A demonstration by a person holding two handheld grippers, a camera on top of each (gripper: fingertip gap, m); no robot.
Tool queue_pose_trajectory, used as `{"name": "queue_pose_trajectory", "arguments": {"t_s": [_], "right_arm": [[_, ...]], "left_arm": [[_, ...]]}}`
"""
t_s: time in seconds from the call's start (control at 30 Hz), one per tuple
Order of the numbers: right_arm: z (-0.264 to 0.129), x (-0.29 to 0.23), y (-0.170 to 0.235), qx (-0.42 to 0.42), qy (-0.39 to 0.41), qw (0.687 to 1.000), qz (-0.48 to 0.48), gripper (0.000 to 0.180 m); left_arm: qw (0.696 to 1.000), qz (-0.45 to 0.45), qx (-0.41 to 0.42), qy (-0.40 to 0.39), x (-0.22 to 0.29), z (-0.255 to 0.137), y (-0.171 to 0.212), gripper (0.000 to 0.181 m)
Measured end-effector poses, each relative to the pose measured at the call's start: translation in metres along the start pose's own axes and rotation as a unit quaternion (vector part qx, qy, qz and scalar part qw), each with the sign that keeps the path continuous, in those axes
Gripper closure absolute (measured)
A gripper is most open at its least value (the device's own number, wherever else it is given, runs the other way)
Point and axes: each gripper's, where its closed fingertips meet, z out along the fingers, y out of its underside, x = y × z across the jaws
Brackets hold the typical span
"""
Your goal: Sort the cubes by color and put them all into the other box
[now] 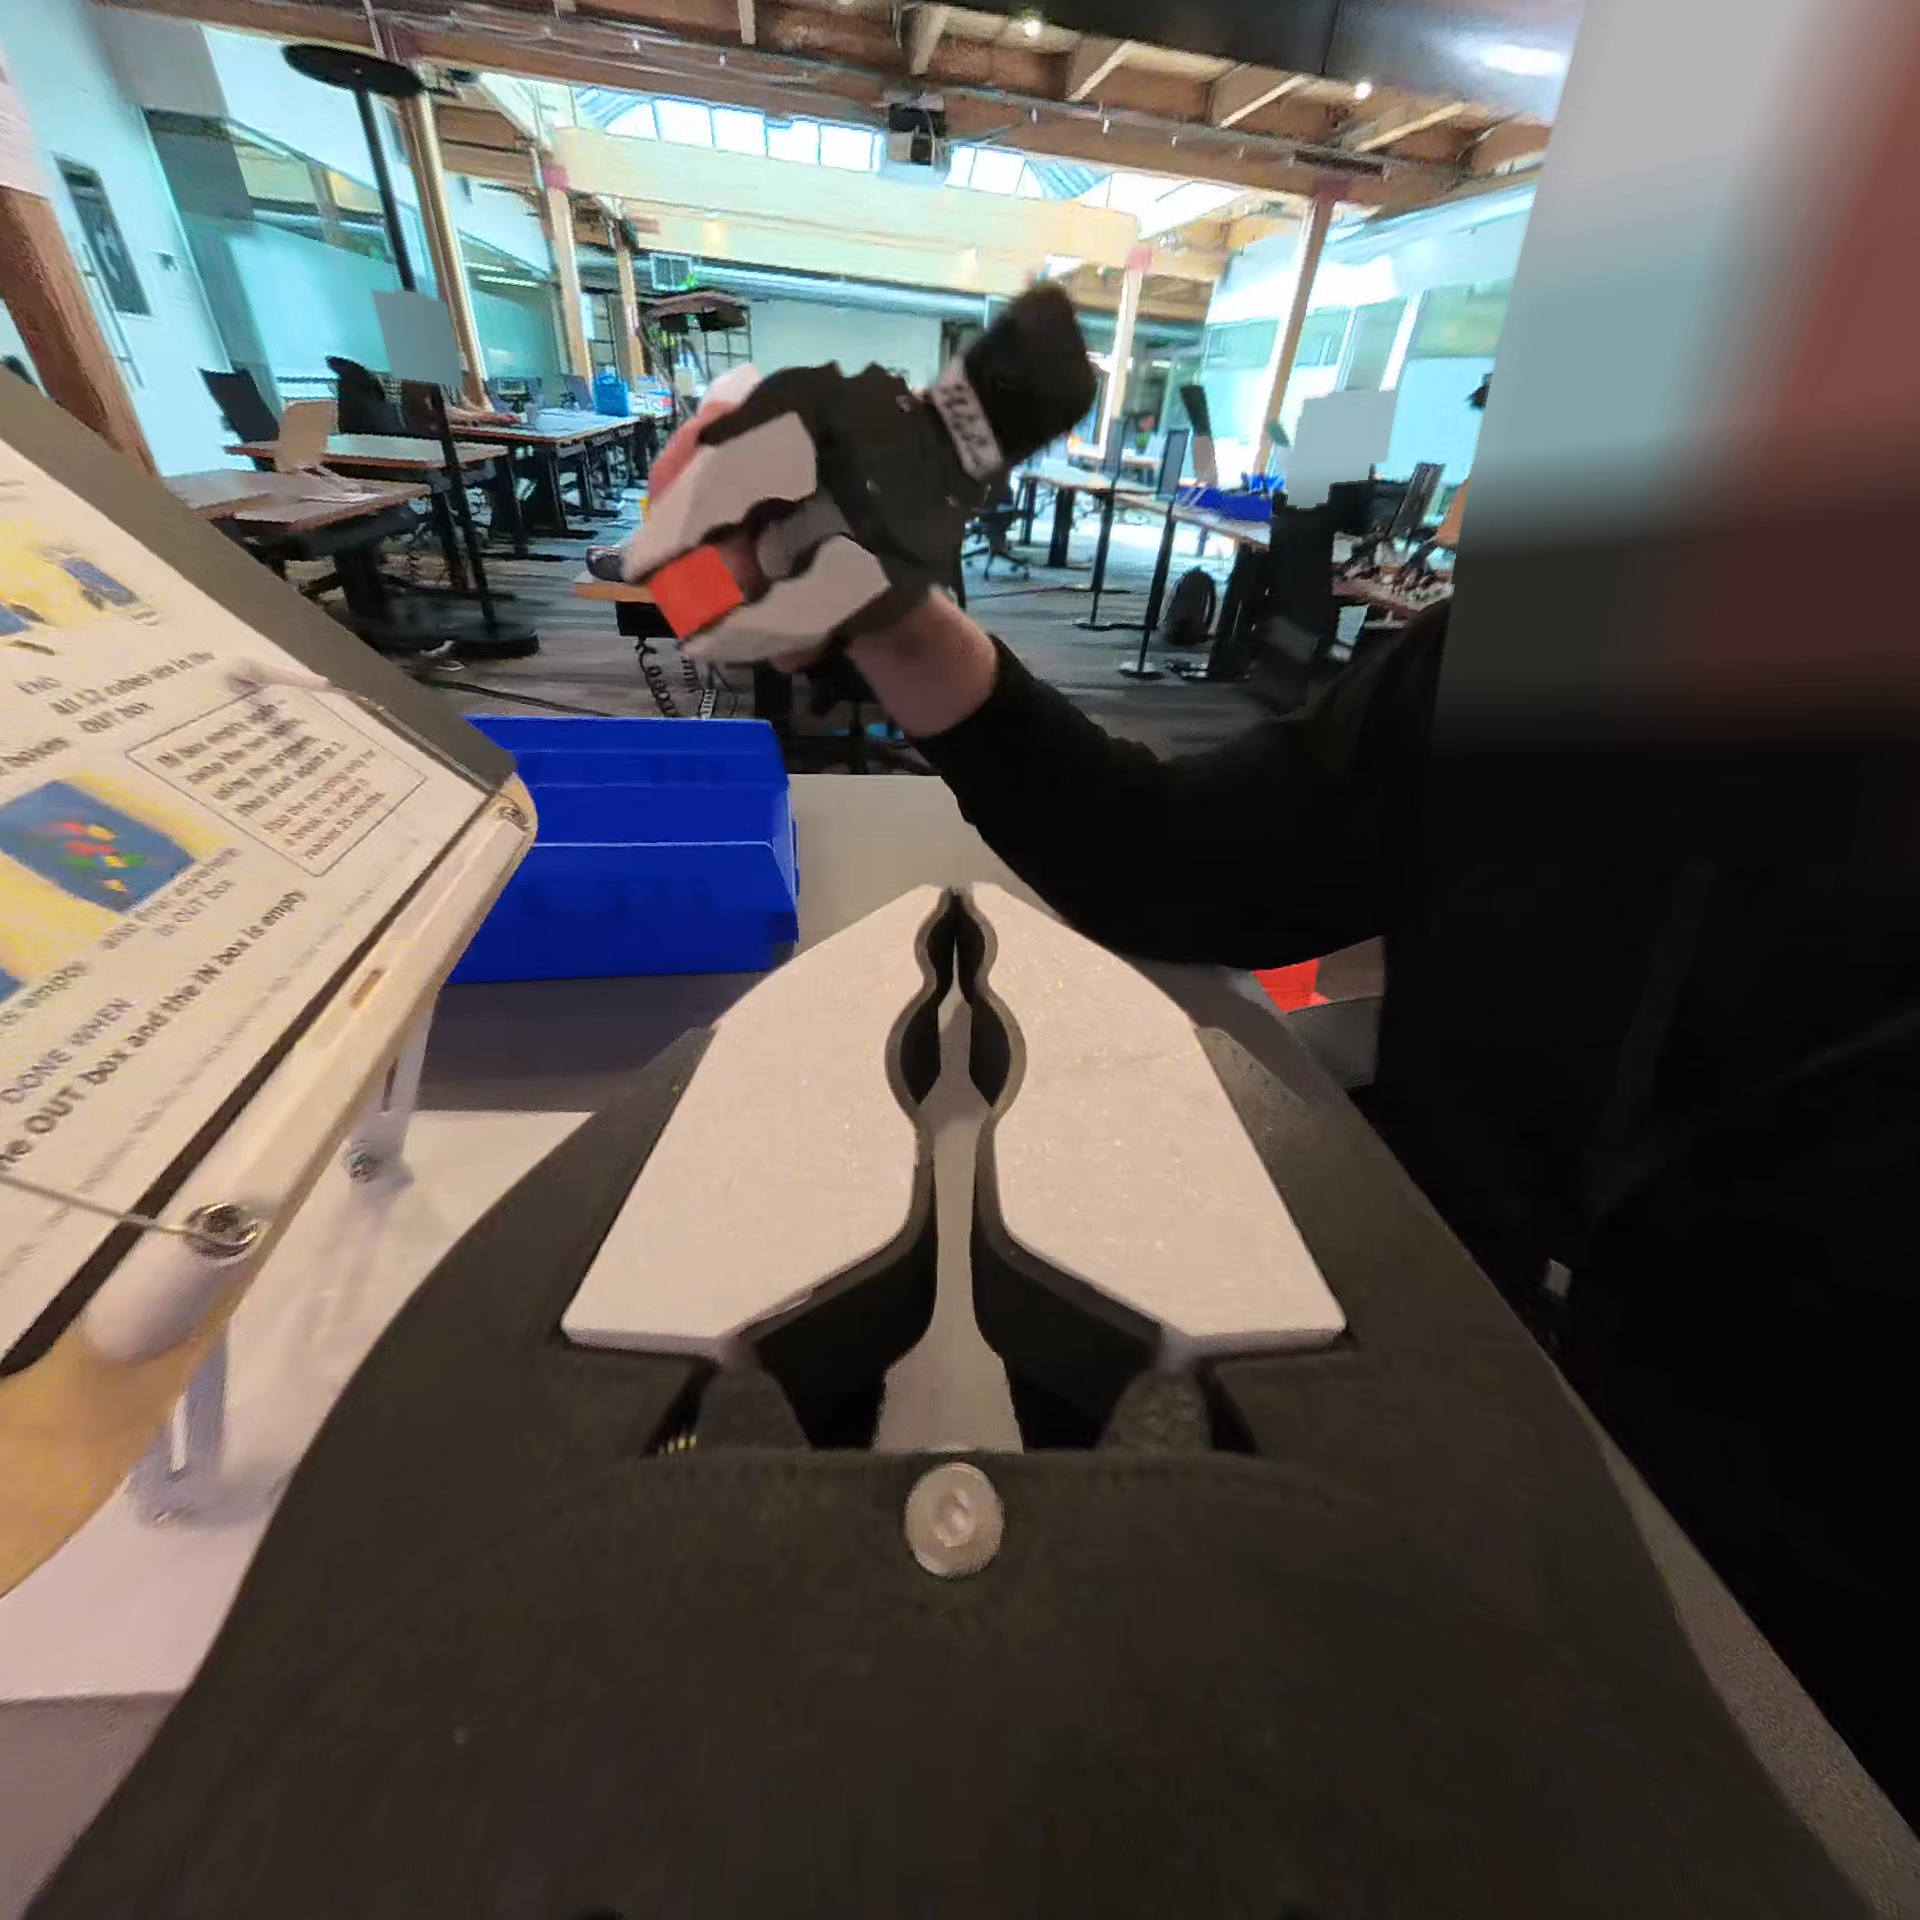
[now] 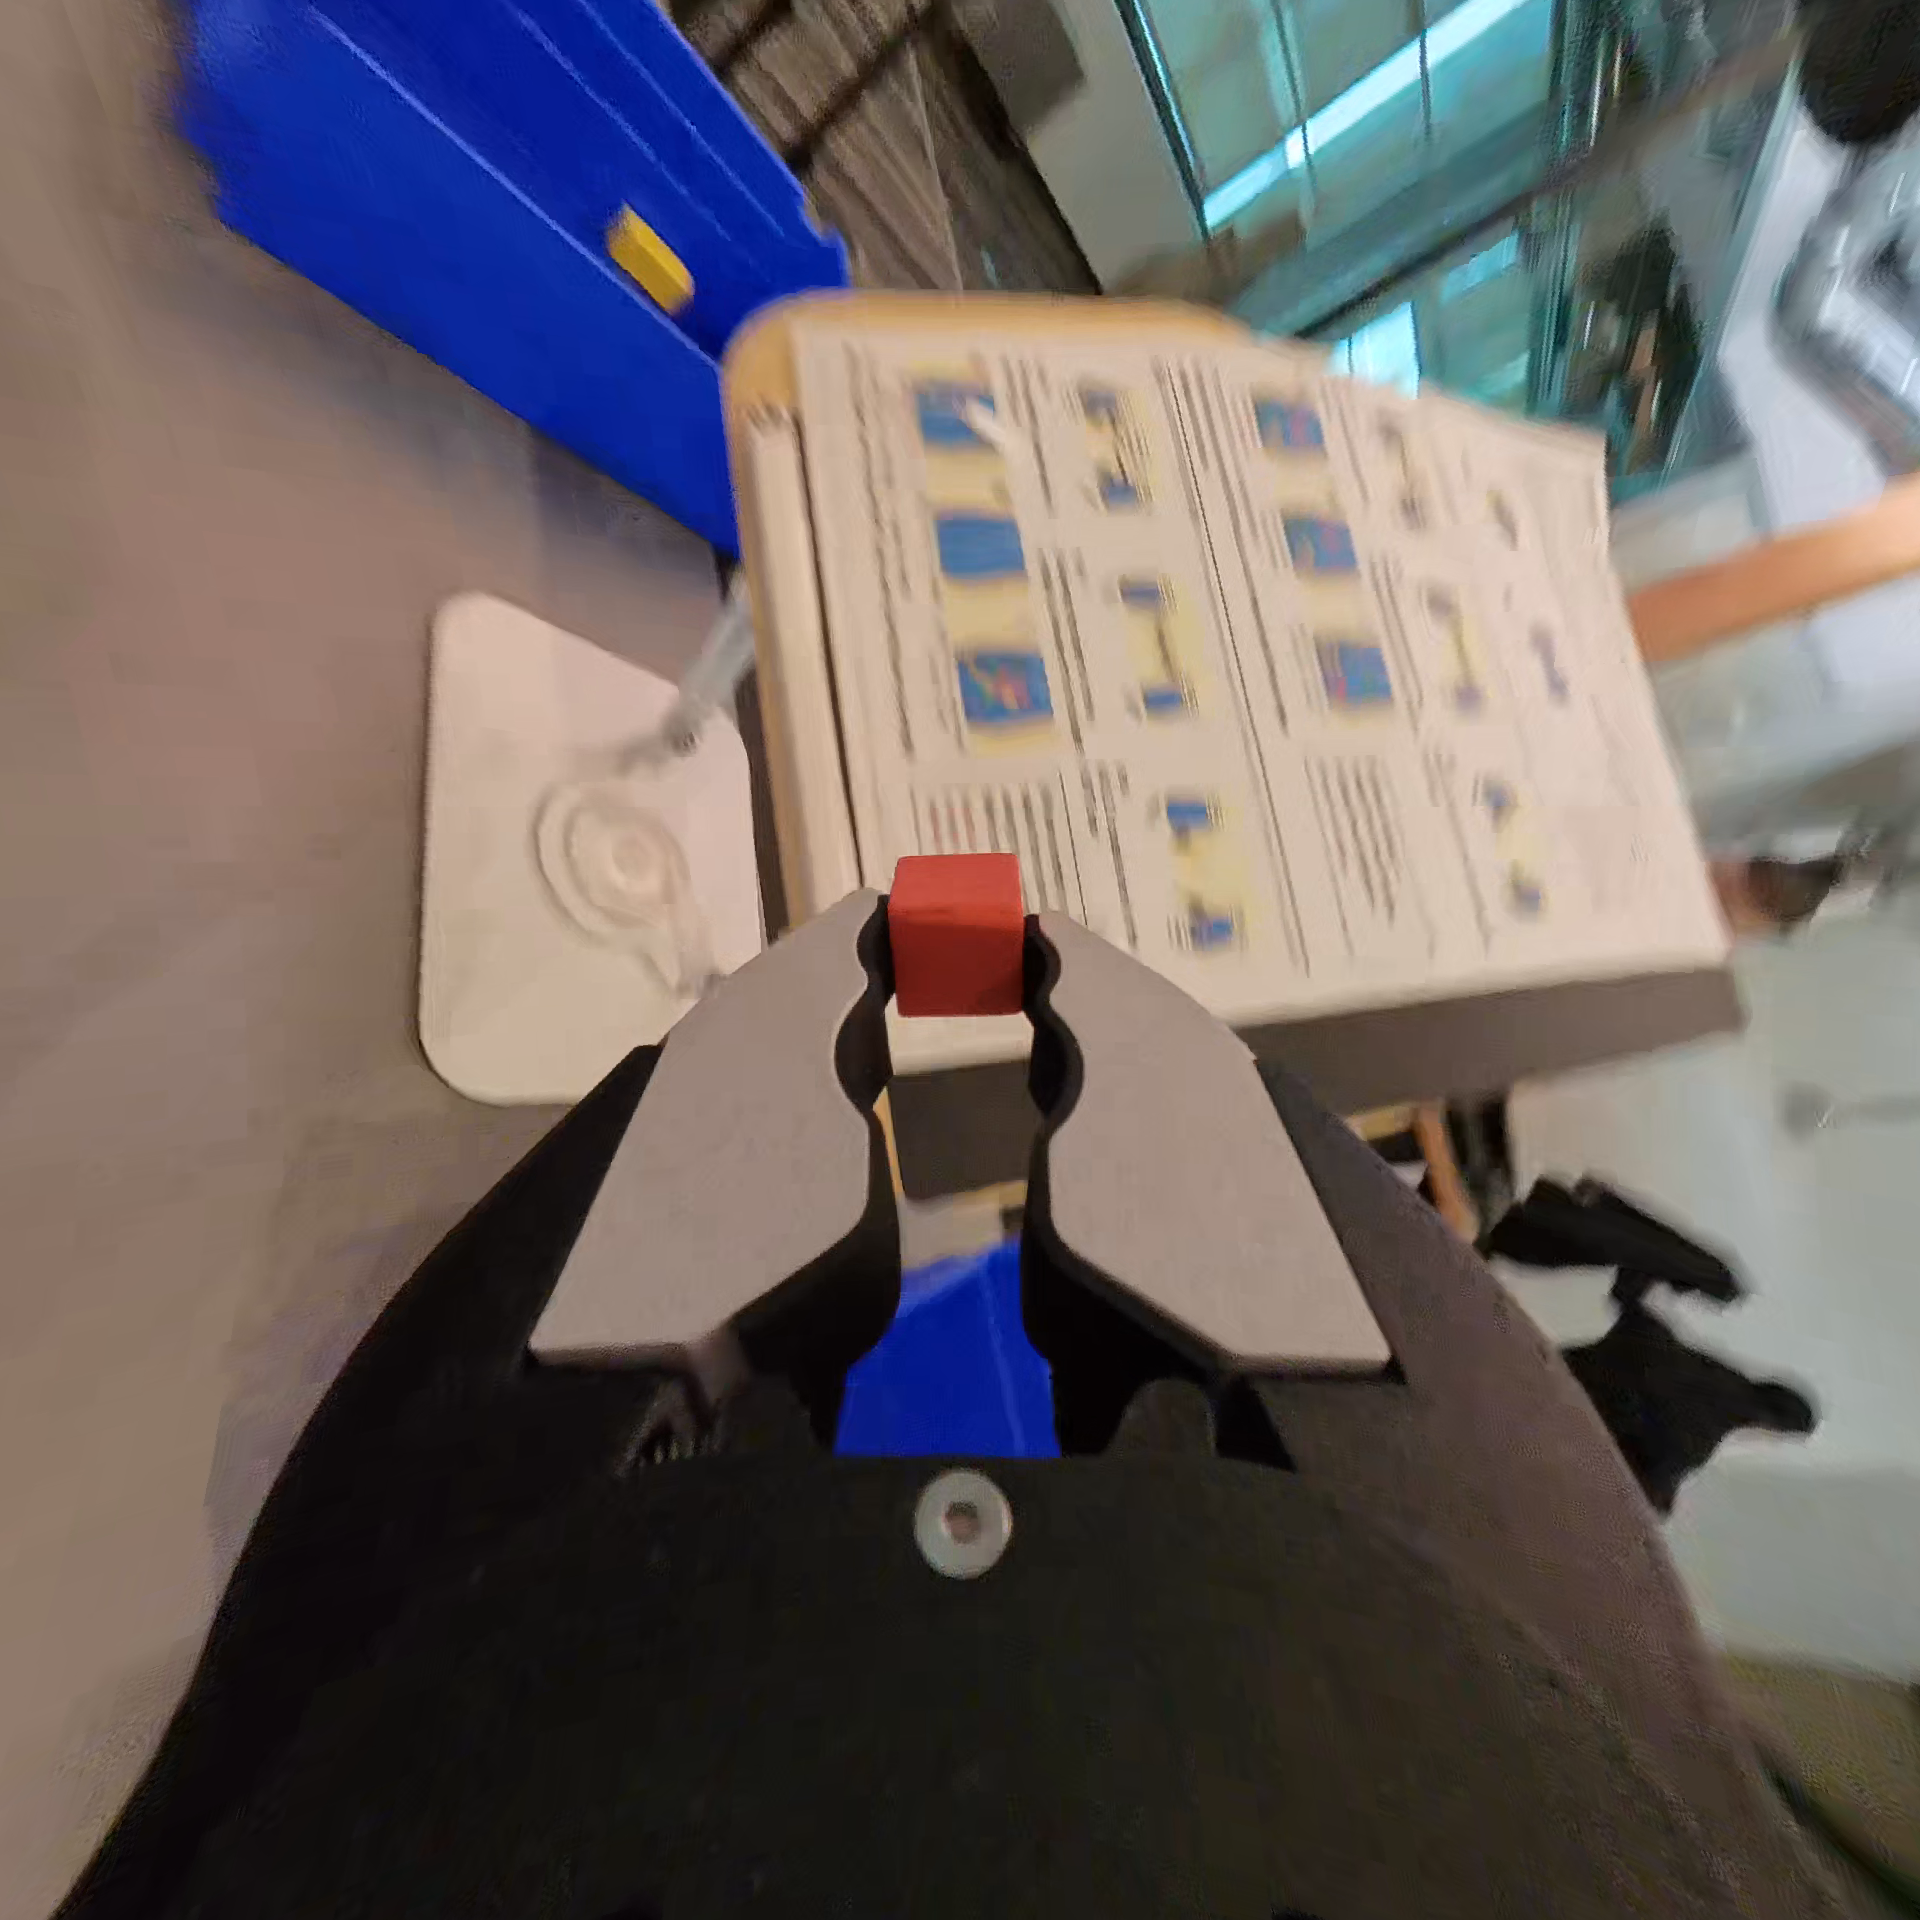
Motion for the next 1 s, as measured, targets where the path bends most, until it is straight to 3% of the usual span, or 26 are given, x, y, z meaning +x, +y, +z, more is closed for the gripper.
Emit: {"name": "queue_pose_trajectory", "arguments": {"t_s": [0.1,0.27,0.43,0.5,0.83,1.0], "right_arm": [[-0.008,0.027,0.071,-0.064,0.023,0.994,0.085,0.156],[-0.004,0.025,0.183,-0.173,0.013,0.961,0.215,0.156],[0.007,0.008,0.248,-0.238,0.012,0.931,0.277,0.156],[0.008,0.005,0.266,-0.275,0.021,0.916,0.291,0.131],[-0.003,0.029,0.232,-0.229,0.054,0.928,0.288,0.138],[-0.001,0.032,0.210,-0.212,0.047,0.938,0.271,0.146]], "left_arm": [[0.999,0.020,-0.010,-0.025,-0.002,-0.010,-0.004,0.181],[0.998,0.022,-0.032,-0.055,-0.011,-0.017,0.000,0.181],[0.997,0.017,-0.049,-0.062,-0.016,-0.016,0.008,0.181],[0.997,0.017,-0.053,-0.060,-0.015,-0.015,0.009,0.181],[0.994,0.031,-0.055,-0.091,-0.019,-0.030,0.002,0.181],[0.984,0.054,-0.065,-0.159,-0.030,-0.059,-0.006,0.181]]}}
